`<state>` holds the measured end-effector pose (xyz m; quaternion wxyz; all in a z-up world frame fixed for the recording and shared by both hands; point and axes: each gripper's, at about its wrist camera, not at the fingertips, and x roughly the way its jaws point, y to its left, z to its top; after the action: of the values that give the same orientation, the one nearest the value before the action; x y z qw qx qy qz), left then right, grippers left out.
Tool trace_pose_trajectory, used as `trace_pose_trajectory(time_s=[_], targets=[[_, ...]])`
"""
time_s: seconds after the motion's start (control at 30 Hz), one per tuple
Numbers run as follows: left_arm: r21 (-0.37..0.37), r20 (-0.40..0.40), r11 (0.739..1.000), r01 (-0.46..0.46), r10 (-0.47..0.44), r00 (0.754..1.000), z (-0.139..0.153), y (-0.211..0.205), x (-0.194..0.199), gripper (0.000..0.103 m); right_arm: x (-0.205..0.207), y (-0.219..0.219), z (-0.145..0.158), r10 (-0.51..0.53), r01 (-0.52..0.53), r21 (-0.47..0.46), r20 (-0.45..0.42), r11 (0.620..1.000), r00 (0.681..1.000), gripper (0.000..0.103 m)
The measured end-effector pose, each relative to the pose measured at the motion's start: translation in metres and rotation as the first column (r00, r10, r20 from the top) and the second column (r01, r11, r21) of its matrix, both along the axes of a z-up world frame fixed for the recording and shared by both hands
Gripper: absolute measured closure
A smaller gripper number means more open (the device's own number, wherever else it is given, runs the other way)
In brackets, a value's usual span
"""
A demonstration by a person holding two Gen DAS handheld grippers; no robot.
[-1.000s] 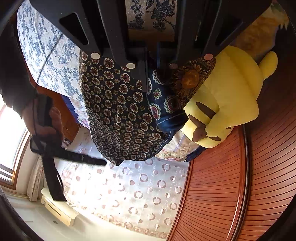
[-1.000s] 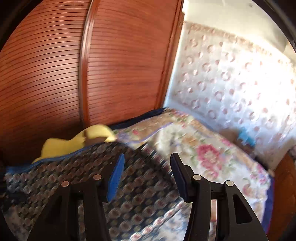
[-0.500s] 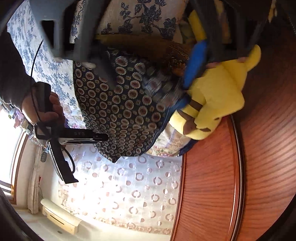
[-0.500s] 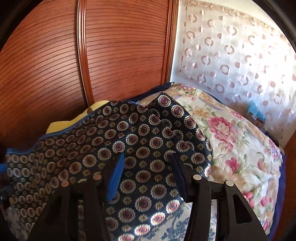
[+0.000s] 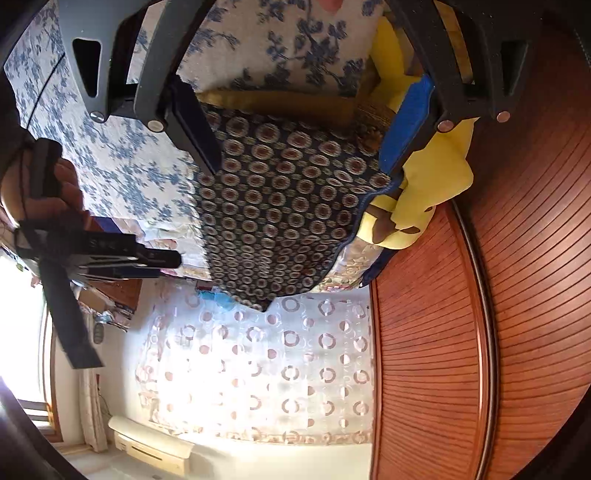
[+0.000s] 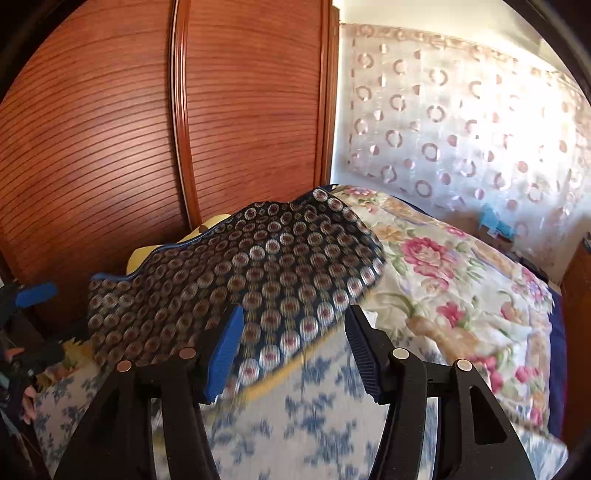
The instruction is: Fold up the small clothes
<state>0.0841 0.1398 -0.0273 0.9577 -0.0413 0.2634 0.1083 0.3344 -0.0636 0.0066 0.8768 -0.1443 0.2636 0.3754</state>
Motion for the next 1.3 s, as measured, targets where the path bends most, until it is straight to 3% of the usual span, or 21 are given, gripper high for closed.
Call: trace_pose_trajectory(time_s=[0.1, 0.23, 0.5, 0.9, 1.1, 1.3], targets=[[0.010, 0.001, 0.999, 0.032, -0.032, 0.999, 0.002, -0.014, -0.004, 0.015, -0.029, -0.027, 0.001, -0.031, 0.031, 0.019, 0.011, 0.999, 0.999, 0.031], [0.014, -0.008, 0.997, 0.081, -0.081, 0.997, 0.001, -0.038, -0.009, 0.015, -0.070, -0.064, 0.001, -0.089, 0.088, 0.036, 0.016, 0.995, 0.996, 0.023], [0.025, 0.002, 0.983, 0.180, -0.180, 0.984, 0.006, -0.088, -0.011, 0.015, -0.151, -0.138, -0.001, -0.265, 0.263, 0.086, 0.016, 0.961, 0.964, 0.023], [0.046, 0.040, 0.966, 0.256, -0.257, 0.965, 0.037, -0.151, -0.026, 0.015, -0.259, -0.216, 0.029, -0.476, 0.461, 0.183, 0.048, 0.869, 0.878, 0.023], [0.032, 0.074, 0.965, 0.259, -0.261, 0.963, 0.053, -0.161, -0.032, 0.015, -0.298, -0.235, 0.043, -0.538, 0.510, 0.235, 0.074, 0.827, 0.840, 0.023], [0.018, 0.099, 0.968, 0.252, -0.253, 0.962, 0.061, -0.165, -0.037, 0.015, -0.317, -0.229, 0.045, -0.558, 0.523, 0.243, 0.098, 0.817, 0.824, 0.023]])
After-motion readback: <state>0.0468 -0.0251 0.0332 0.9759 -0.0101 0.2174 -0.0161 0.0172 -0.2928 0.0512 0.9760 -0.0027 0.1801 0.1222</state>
